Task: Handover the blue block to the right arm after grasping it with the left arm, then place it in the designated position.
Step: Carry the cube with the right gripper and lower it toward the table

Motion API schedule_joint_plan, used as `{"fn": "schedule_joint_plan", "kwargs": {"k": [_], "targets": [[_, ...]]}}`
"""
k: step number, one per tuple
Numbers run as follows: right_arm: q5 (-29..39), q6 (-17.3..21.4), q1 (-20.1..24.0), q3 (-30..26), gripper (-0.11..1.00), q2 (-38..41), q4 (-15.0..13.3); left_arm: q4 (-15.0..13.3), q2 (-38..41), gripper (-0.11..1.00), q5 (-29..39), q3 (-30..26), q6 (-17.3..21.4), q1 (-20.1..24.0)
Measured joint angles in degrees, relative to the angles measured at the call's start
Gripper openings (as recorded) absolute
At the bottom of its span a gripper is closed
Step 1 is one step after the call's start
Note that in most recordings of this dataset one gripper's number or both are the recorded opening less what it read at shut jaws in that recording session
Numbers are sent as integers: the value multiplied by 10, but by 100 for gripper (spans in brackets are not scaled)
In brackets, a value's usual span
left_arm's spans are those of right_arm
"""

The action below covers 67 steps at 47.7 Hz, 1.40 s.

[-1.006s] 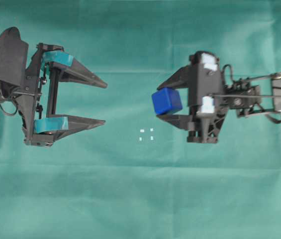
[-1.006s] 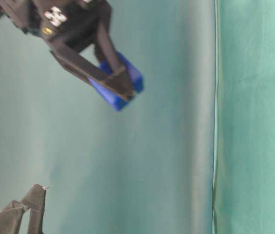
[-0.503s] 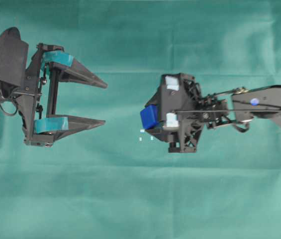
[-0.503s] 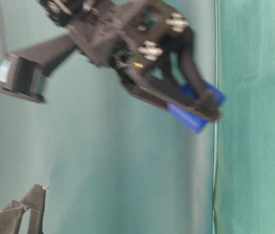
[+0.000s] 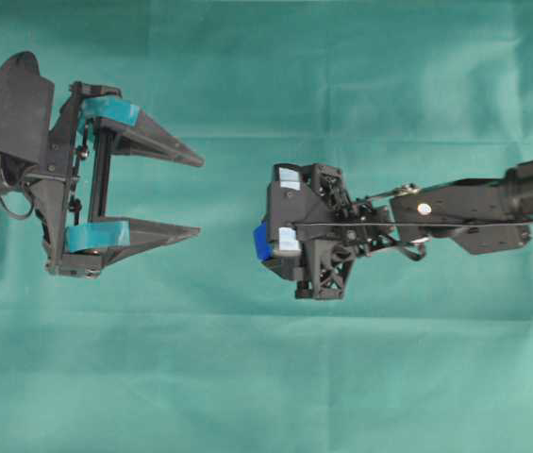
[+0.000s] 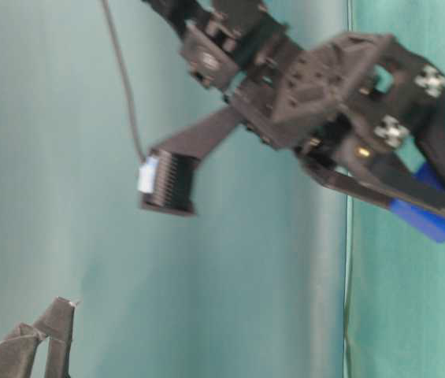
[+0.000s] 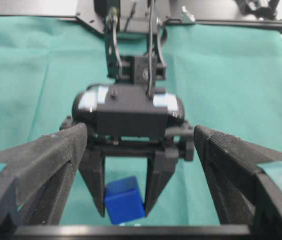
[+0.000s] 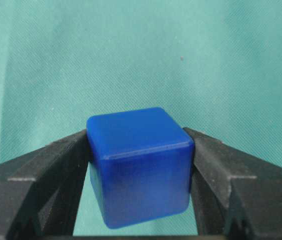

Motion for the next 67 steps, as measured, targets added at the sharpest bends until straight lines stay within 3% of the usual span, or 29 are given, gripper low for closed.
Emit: {"fn": "schedule_joint_plan", "kwargs": {"k": [20, 67], "targets": [[-4, 9, -1, -25, 59, 54, 0, 0, 0, 100, 3, 0, 0, 0], [-11, 12, -2, -26, 61, 54, 0, 0, 0, 100, 3, 0, 0, 0]]}}
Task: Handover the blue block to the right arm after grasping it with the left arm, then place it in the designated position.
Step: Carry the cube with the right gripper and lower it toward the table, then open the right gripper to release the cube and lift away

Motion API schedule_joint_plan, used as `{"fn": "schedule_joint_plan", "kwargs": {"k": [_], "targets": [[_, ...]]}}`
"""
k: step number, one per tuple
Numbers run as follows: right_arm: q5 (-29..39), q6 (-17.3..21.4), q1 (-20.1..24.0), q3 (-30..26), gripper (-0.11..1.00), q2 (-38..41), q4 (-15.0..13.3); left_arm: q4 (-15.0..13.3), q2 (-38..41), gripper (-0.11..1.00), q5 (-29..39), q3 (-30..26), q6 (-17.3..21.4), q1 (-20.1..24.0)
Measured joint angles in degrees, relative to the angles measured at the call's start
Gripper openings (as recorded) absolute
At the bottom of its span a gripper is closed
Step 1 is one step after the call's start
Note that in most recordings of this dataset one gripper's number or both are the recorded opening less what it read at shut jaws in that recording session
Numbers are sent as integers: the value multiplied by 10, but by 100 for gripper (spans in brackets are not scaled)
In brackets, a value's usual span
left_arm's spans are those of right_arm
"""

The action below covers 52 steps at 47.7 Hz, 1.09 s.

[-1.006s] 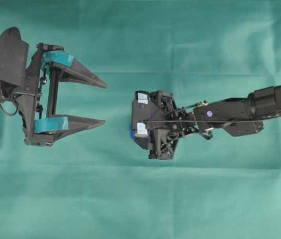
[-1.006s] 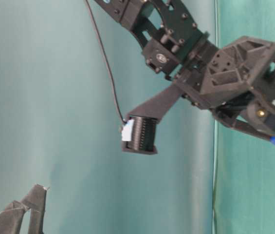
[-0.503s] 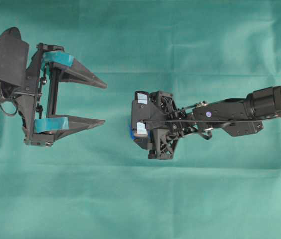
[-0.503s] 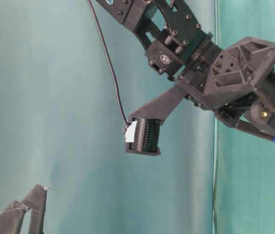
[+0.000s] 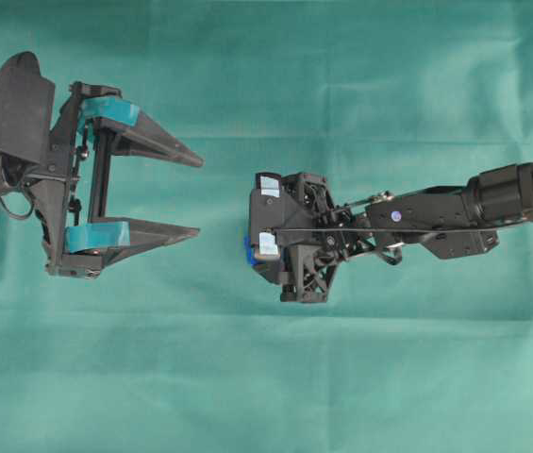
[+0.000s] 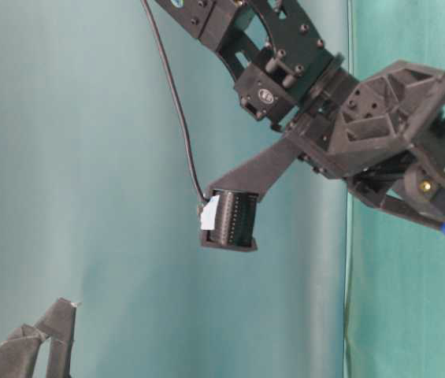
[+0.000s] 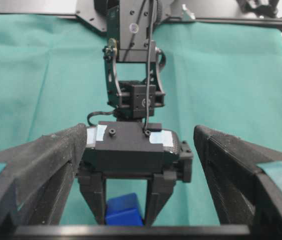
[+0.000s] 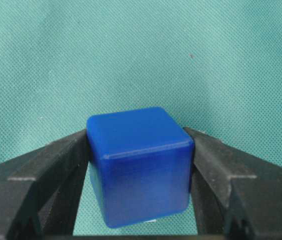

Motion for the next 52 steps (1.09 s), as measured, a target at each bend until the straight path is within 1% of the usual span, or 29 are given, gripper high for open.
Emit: {"fn": "schedule_joint_plan", "kwargs": {"k": [1, 5, 7, 9, 15, 34, 44, 52], "targets": [[0, 1, 1, 0, 63, 0, 0, 0, 0, 100, 0, 0, 0, 0], [-1, 5, 0, -1, 83, 0, 2, 0, 0, 100, 0, 0, 0, 0], [0, 9, 0, -2, 91, 0, 3, 0, 0, 100, 0, 0, 0, 0], [0, 10, 0, -2, 94, -1, 4, 0, 0, 100, 1, 0, 0, 0], [0, 11, 0, -2, 92, 0, 4, 0, 0, 100, 0, 0, 0, 0], [3, 11, 1, -2, 93, -7, 4, 0, 0, 100, 1, -1, 0, 0], [26, 9, 0, -3, 93, -47, 4, 0, 0, 100, 0, 0, 0, 0], [72, 4, 0, -4, 93, -100, 1, 0, 0, 100, 1, 0, 0, 1]]}}
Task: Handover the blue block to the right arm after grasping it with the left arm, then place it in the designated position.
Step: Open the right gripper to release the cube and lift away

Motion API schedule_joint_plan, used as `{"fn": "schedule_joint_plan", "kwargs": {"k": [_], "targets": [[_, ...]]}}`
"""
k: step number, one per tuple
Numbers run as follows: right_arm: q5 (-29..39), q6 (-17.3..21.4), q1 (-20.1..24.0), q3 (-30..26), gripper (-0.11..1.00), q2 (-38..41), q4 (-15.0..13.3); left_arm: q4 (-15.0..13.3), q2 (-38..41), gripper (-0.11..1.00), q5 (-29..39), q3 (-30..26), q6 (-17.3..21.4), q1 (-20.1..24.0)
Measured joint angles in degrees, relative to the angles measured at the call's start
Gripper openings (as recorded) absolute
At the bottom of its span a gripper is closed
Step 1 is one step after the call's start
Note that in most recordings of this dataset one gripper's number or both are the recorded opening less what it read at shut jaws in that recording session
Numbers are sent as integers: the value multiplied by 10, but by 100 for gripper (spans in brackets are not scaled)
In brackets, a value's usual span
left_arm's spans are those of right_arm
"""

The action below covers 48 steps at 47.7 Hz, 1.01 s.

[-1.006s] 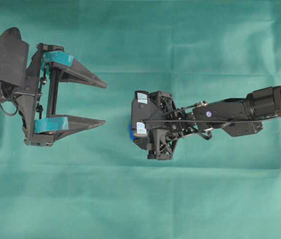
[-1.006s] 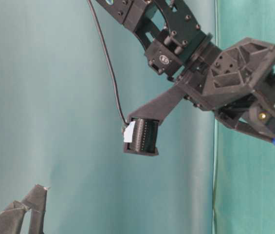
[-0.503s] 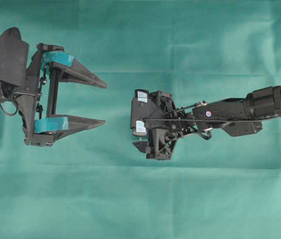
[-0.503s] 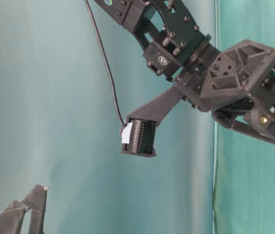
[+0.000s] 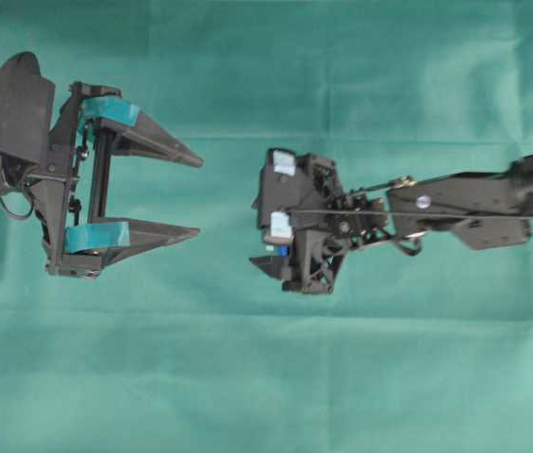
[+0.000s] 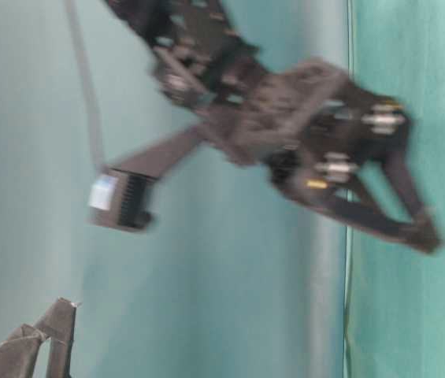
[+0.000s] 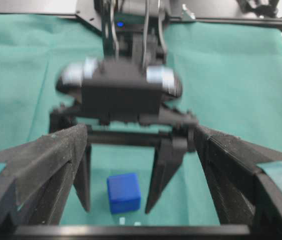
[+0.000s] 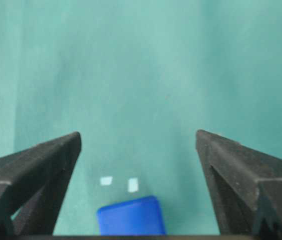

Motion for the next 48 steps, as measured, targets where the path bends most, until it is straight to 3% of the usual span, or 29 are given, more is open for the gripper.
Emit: {"fn": "schedule_joint_plan", "kwargs": {"k": [24, 48], "targets": [[119, -1, 1, -8, 92, -149, -13, 0, 0, 100, 0, 0, 0, -1], [127, -1, 1, -2, 92, -181, -18, 0, 0, 100, -1, 0, 0, -1]]}}
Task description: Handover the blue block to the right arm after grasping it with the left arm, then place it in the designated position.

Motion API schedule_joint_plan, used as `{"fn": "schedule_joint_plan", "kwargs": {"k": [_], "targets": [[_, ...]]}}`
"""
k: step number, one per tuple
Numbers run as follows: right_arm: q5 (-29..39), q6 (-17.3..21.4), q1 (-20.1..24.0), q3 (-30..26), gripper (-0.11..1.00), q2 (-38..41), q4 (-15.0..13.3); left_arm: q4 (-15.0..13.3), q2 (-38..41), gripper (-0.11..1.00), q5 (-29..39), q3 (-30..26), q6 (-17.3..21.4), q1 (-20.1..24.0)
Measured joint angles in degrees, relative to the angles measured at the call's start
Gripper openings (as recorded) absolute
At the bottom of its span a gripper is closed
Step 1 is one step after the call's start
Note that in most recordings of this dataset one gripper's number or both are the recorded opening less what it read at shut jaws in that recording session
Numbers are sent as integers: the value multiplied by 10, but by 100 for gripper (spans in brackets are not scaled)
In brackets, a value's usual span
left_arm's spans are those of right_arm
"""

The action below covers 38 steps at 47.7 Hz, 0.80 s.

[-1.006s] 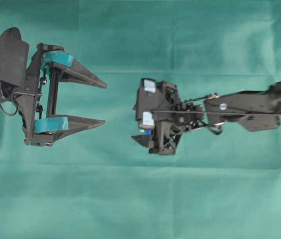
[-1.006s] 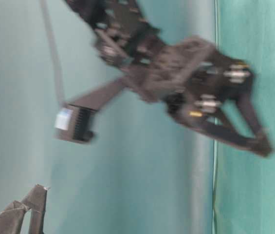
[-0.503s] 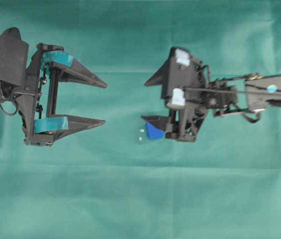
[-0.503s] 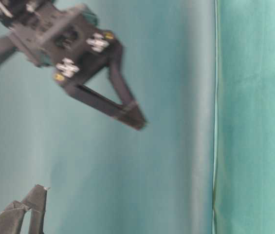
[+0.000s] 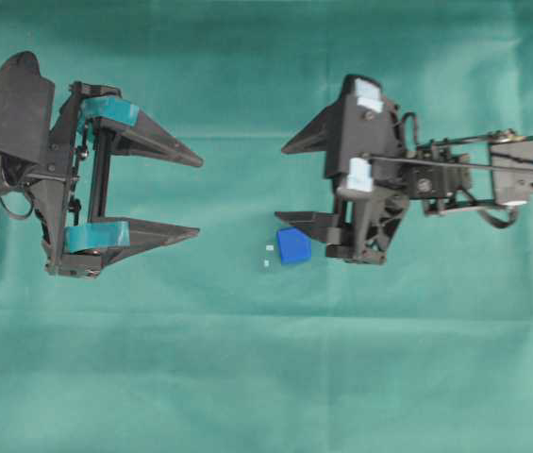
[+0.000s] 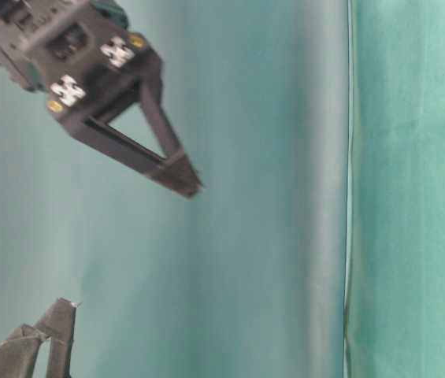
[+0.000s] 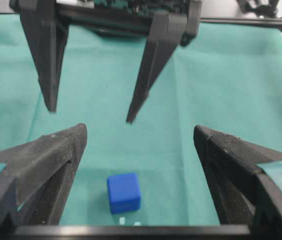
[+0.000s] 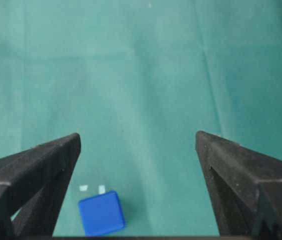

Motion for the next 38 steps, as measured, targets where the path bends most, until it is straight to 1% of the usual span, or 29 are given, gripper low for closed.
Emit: {"fn": "schedule_joint_plan", "kwargs": {"k": [6, 16, 28, 38], "targets": [[0, 0, 1, 13, 92, -25, -1, 0, 0, 100, 0, 0, 0, 0], [-1, 0, 1, 42, 92, -76, -15, 0, 0, 100, 0, 0, 0, 0], [-30, 0, 1, 83, 92, -142, -27, 0, 0, 100, 1, 0, 0, 0], [-36, 1, 1, 105, 92, -181, -33, 0, 0, 100, 1, 0, 0, 0]]}}
